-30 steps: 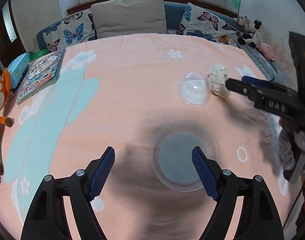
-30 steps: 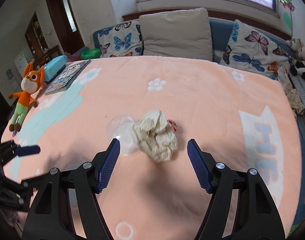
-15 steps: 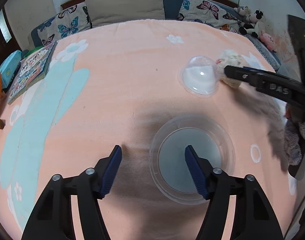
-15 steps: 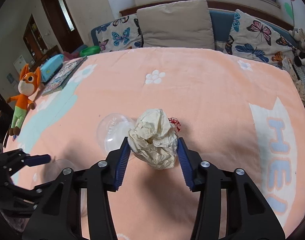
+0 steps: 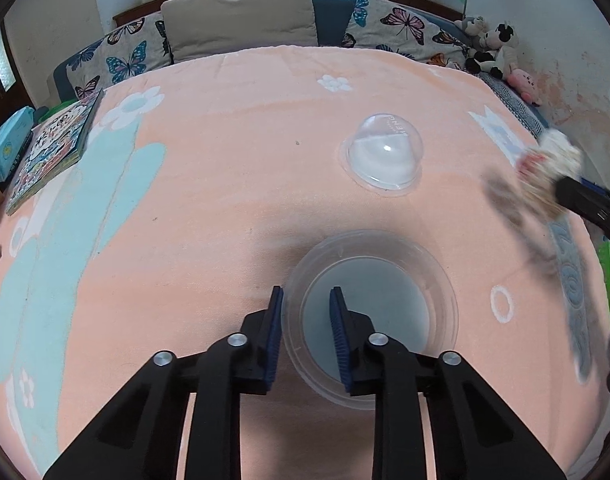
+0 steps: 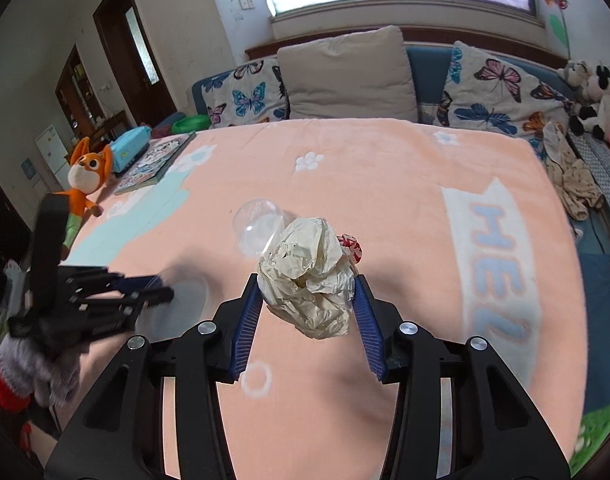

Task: Collect trash
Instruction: 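Carry the tissue to the basket with right while left grasps the clear round lid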

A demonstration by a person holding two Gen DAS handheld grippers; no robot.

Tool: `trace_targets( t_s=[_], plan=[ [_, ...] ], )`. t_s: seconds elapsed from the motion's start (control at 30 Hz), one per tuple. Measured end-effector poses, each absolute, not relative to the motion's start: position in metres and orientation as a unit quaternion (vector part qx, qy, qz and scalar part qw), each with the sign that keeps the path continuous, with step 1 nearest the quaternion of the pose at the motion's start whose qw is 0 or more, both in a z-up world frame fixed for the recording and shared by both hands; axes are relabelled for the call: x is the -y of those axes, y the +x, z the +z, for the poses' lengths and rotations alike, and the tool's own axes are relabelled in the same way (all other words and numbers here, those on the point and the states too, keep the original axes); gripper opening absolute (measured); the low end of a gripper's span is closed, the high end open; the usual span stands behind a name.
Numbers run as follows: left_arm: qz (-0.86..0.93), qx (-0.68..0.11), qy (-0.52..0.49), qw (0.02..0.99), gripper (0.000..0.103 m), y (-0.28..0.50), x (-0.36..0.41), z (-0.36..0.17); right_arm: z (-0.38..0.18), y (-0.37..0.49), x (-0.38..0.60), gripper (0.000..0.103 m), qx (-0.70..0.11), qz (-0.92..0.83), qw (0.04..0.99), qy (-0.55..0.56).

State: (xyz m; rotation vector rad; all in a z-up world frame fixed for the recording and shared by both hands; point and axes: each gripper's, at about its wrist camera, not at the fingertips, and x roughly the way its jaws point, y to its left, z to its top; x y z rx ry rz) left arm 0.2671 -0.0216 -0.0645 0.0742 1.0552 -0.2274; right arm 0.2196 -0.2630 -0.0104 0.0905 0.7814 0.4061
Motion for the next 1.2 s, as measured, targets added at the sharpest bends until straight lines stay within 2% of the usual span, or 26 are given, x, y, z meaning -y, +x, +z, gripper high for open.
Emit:
trace_targets(
  t_s=[0.1, 0.2, 0.3, 0.67, 1.07, 1.2],
  plan=[
    [-0.107, -0.501, 0.03, 0.858, 0.015, 0.266, 0.017, -0.065, -0.007, 0.203, 0.274, 0.047, -0.373, 0.19, 0.907, 0.054],
    [-0.105, -0.5, 0.031, 0.859, 0.014, 0.264, 0.015, -0.064, -0.004, 0.183, 0.287, 0.047, -0.365, 0.18, 0.911, 0.064],
    [-0.102, -0.501, 0.029, 0.859, 0.004, 0.264, 0.012, -0.064, -0.001, 0.16, 0.303, 0.047, -0.358, 0.16, 0.917, 0.065],
    [-0.132, -0.498, -0.004, 0.857, 0.004, 0.243, 0.036, -0.049, 0.0, 0.069, 0.398, 0.047, -0.35, 0.037, 0.932, 0.085],
    [-0.26, -0.463, 0.015, 0.848, 0.004, 0.207, 0.138, 0.002, -0.034, 0.014, 0.531, 0.047, -0.369, -0.131, 0.907, 0.152],
    [-0.294, -0.453, 0.036, 0.841, 0.004, 0.197, 0.182, 0.015, -0.049, 0.009, 0.559, 0.05, -0.375, -0.162, 0.896, 0.174]
  ],
)
